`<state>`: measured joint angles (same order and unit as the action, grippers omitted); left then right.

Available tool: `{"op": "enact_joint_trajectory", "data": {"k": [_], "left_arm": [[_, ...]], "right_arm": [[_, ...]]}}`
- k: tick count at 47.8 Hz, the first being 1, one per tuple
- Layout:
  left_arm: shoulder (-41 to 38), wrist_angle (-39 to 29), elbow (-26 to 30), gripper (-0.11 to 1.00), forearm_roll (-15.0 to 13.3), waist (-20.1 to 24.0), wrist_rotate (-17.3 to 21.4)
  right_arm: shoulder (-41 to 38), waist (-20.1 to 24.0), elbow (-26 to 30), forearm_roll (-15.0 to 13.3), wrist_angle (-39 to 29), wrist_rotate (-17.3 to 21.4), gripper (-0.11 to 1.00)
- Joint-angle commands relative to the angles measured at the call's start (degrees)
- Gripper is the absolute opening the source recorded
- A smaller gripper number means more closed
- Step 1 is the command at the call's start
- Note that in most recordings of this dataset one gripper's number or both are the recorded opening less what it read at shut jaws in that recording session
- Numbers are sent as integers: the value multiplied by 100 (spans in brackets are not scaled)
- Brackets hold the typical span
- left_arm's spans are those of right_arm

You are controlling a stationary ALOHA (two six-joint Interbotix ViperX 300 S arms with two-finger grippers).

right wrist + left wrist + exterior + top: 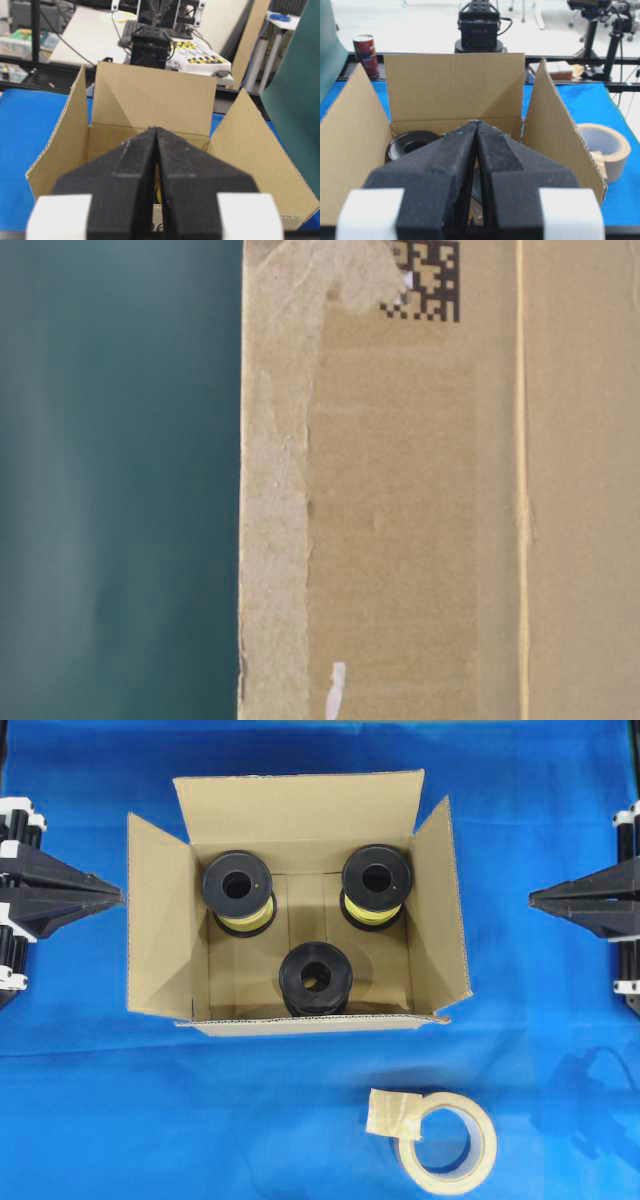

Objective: Close the cardboard box.

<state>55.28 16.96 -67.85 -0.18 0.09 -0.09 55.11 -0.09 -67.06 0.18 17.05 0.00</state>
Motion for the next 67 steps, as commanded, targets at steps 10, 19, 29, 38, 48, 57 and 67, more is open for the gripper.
{"op": "enact_joint_trajectory", "data": {"k": [10, 19, 29, 38, 48, 57, 67], "left_arm": [[686, -1090, 62, 0, -167, -44, 79], [1063, -1661, -193, 0, -167, -35, 9], [1011, -1362, -765, 0, -202, -44, -18], [782, -773, -1178, 0, -211, -44, -202], [290, -167, -1371, 0, -211, -44, -360], [-114, 360, -1336, 0, -211, -35, -378], [-1002, 984, -1020, 0, -211, -35, -316]], "right_arm": [[396, 18, 202, 114, -1011, 44, 0], [598, -18, 18, 237, -1617, 44, 0], [290, -70, -457, 237, -1380, 35, 0], [-308, -70, -826, 299, -703, 44, 0], [-976, -70, -949, 448, 0, 44, 0], [-1187, -70, -896, 457, 422, 35, 0], [-1793, -88, -686, 457, 993, 35, 0]]}}
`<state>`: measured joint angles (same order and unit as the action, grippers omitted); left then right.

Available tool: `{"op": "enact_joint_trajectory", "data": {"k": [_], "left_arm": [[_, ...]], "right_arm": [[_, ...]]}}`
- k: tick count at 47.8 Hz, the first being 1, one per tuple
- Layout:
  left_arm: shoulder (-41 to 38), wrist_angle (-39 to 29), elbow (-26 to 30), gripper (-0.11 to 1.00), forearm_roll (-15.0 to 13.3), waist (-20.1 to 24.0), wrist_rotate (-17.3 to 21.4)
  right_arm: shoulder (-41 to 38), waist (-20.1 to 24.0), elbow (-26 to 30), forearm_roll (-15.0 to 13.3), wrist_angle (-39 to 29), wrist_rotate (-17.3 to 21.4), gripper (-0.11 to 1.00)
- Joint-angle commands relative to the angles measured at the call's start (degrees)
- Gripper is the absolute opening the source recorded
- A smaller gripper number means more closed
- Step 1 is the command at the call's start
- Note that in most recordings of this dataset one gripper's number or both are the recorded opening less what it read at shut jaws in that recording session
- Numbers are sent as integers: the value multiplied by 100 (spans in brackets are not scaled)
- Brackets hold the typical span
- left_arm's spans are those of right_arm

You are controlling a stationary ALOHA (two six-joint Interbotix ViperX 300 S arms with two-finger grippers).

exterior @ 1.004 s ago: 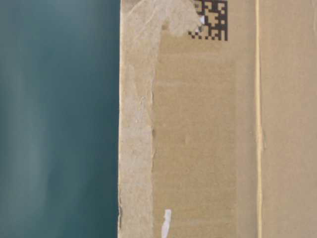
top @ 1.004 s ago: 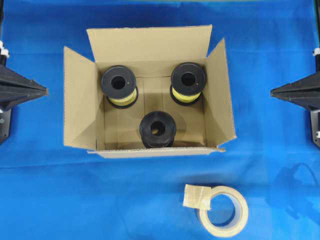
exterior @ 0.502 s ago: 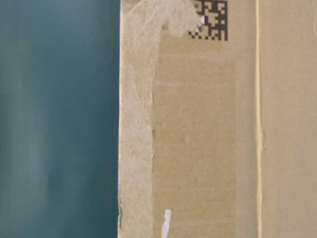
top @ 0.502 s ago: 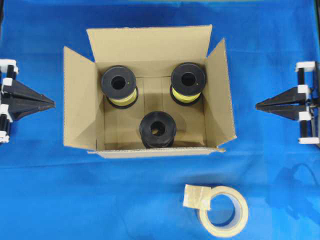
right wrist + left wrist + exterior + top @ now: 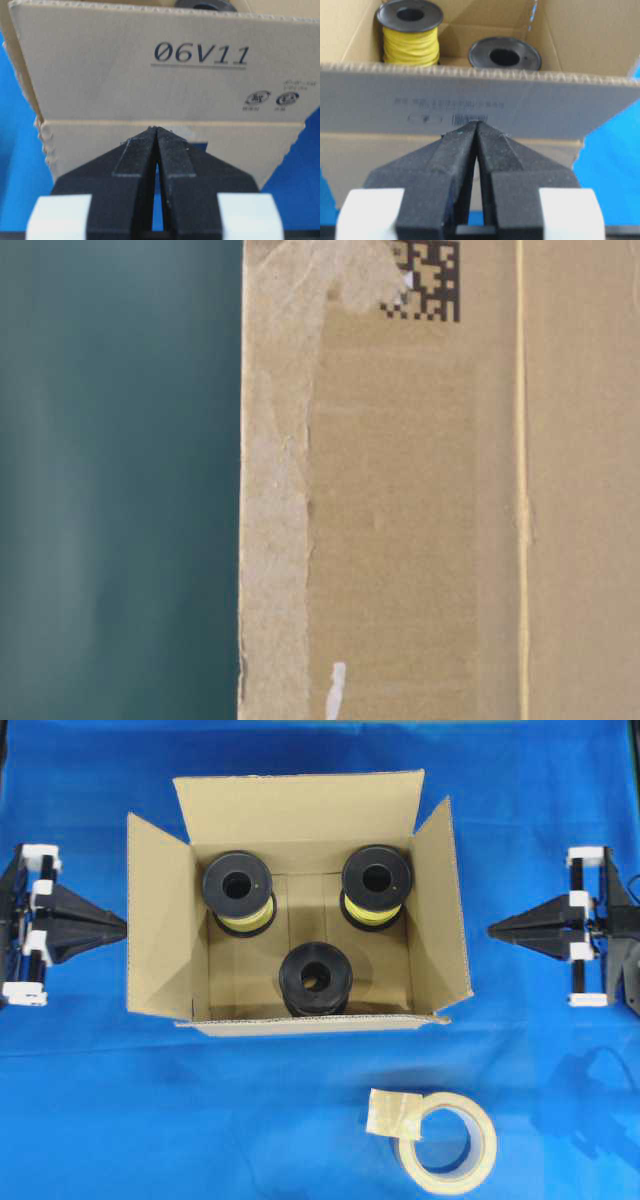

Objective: Close the cardboard box.
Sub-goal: 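Push the left and right side flaps inward with both grippers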

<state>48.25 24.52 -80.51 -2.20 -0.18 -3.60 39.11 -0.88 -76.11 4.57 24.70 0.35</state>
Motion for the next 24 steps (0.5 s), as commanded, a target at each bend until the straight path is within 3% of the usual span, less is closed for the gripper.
{"op": "enact_joint_trajectory", "data": {"k": [1, 24], "left_arm": [[-448, 308, 325, 0, -9, -9, 53], [-2206, 545, 1679, 0, -9, 281, 88]], "right_arm": [[-281, -9, 272, 9, 281, 0, 0], [-1995, -18, 1890, 0, 439, -70, 0]]}}
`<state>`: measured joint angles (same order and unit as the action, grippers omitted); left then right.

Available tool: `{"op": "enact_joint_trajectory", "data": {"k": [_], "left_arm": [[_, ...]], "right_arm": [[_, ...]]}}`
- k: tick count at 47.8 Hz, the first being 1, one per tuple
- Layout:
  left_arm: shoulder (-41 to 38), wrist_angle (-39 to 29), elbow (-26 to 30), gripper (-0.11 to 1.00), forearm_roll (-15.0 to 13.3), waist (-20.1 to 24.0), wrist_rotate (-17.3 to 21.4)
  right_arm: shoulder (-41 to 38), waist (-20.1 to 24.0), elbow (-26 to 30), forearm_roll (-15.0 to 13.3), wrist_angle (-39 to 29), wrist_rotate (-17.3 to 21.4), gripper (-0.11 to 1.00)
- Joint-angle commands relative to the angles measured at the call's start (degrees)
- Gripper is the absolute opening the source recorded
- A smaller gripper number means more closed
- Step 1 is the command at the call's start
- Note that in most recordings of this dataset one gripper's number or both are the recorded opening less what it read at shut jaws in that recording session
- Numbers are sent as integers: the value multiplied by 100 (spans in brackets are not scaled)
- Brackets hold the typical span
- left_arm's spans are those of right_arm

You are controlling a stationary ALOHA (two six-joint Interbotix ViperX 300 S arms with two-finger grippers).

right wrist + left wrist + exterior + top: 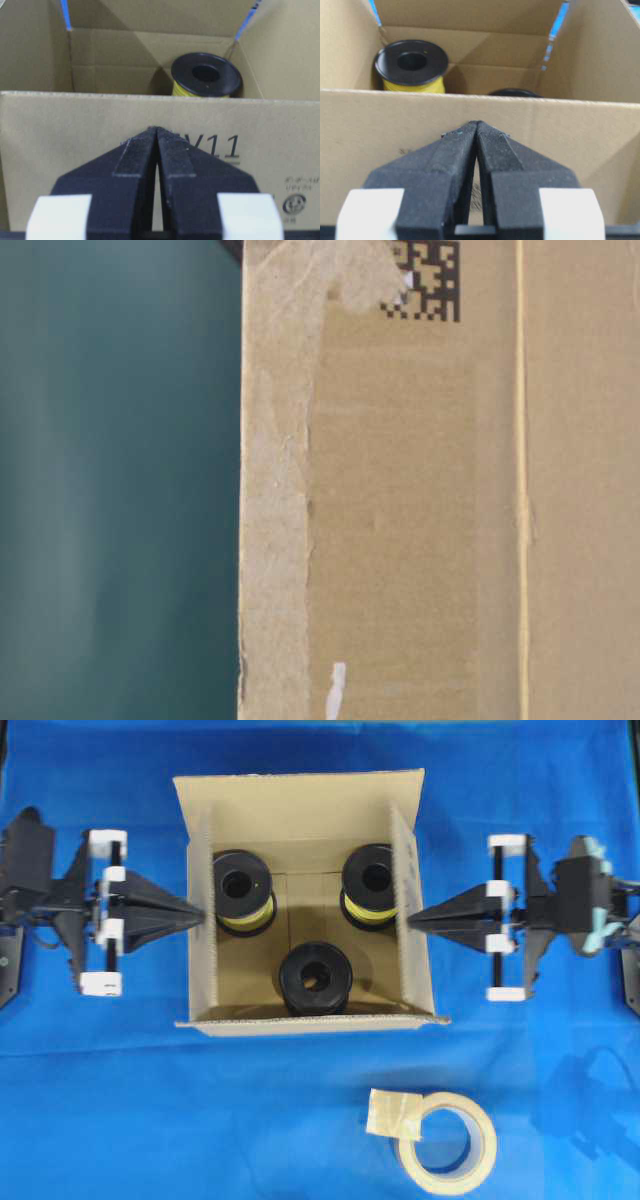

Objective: Close the cardboard box.
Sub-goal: 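Push the left and right side flaps inward with both grippers, then press the side flaps down flat over the spools with both grippers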

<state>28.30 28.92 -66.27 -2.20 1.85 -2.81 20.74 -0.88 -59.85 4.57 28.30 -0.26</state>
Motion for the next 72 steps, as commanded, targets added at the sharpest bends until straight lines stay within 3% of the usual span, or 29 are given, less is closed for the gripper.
{"op": "enact_joint_trajectory", "data": {"k": [1, 15, 30, 48, 62, 72], "left_arm": [[-281, 114, 299, 0, -9, 88, 9], [-1230, 88, 958, 0, -9, 220, 18], [-2039, 158, 1116, 0, -9, 229, -44], [-2566, 176, 1512, 0, -18, 255, -53], [-2839, 176, 2083, 0, -9, 703, 26], [-3120, 149, 2681, 0, 0, 932, 413]], "right_arm": [[-220, -9, 316, 0, 79, -9, 0], [-984, -79, 914, 0, 26, -9, 0], [-1608, -229, 932, 18, 0, 18, 0], [-1714, -246, 861, 18, 0, 26, 0], [-1714, -246, 870, 18, 0, 44, 0], [-1714, -246, 870, 18, 0, 44, 0]]}}
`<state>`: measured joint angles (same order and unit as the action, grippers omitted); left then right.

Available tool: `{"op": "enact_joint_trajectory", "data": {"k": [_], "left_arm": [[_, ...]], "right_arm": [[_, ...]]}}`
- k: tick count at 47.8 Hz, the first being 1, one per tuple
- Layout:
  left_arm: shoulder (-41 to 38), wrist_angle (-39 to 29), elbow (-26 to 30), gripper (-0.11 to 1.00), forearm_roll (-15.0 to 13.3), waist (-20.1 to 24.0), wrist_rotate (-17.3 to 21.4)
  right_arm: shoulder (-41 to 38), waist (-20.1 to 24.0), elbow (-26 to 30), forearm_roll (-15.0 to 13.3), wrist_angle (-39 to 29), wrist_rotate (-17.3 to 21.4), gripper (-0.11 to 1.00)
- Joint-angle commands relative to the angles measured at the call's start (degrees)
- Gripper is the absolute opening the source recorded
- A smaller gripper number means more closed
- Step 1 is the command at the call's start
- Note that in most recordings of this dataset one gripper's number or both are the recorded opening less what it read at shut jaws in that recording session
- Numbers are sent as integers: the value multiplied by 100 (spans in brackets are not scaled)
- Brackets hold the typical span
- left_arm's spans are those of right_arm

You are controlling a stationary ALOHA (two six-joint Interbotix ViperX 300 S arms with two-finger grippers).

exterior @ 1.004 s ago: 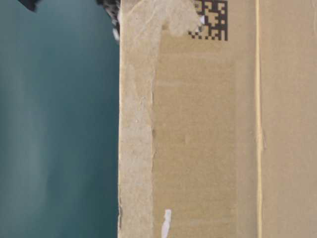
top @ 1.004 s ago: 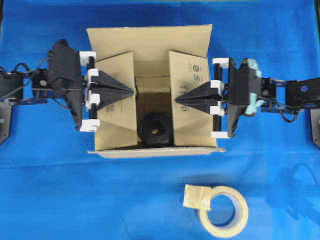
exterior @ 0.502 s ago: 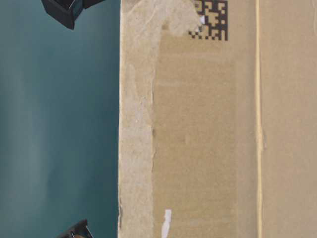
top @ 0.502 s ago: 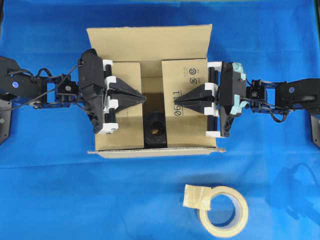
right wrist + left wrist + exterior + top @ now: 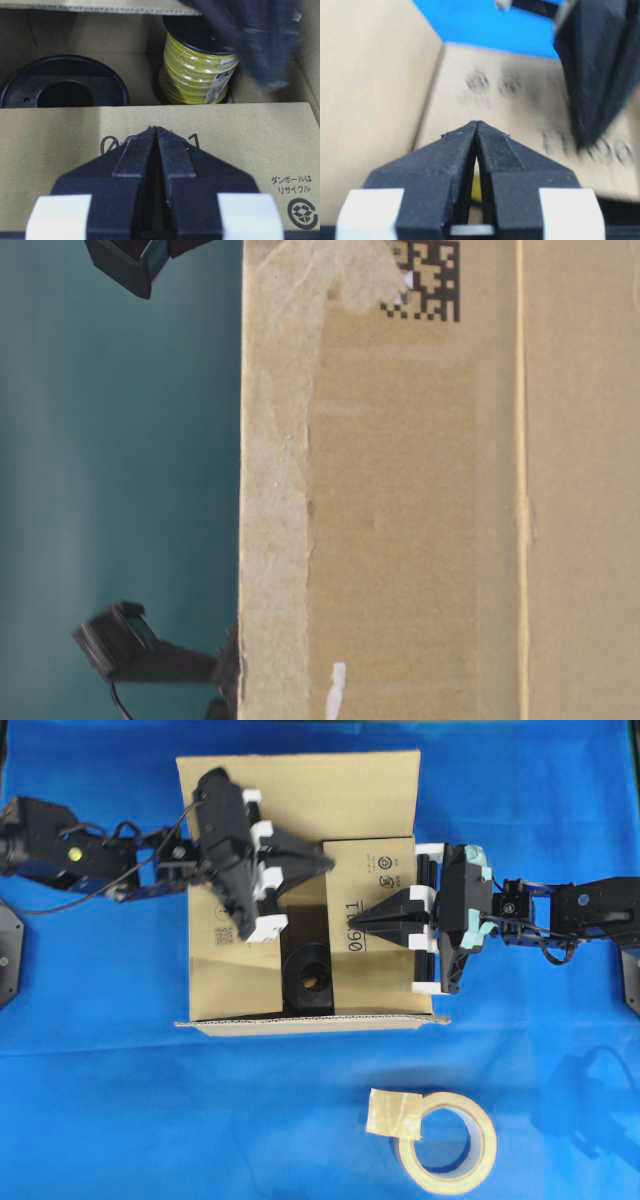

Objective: Close the cardboard box.
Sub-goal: 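Press the side flaps down flat over the spools with both grippers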

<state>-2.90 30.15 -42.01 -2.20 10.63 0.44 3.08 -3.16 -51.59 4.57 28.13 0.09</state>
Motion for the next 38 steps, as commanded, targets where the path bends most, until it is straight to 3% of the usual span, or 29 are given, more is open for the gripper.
{"op": "enact_joint_trajectory", "data": {"k": [1, 15, 38], "left_arm": [[-18, 26, 290, 0, 0, 70, 114], [-369, 18, 475, 0, 0, 308, 211], [-545, 9, 466, 0, 0, 308, 202]], "right_arm": [[62, -18, 44, 18, 18, 9, 0], [53, -18, 44, 18, 18, 9, 0], [123, -18, 70, 18, -9, 18, 0]]}}
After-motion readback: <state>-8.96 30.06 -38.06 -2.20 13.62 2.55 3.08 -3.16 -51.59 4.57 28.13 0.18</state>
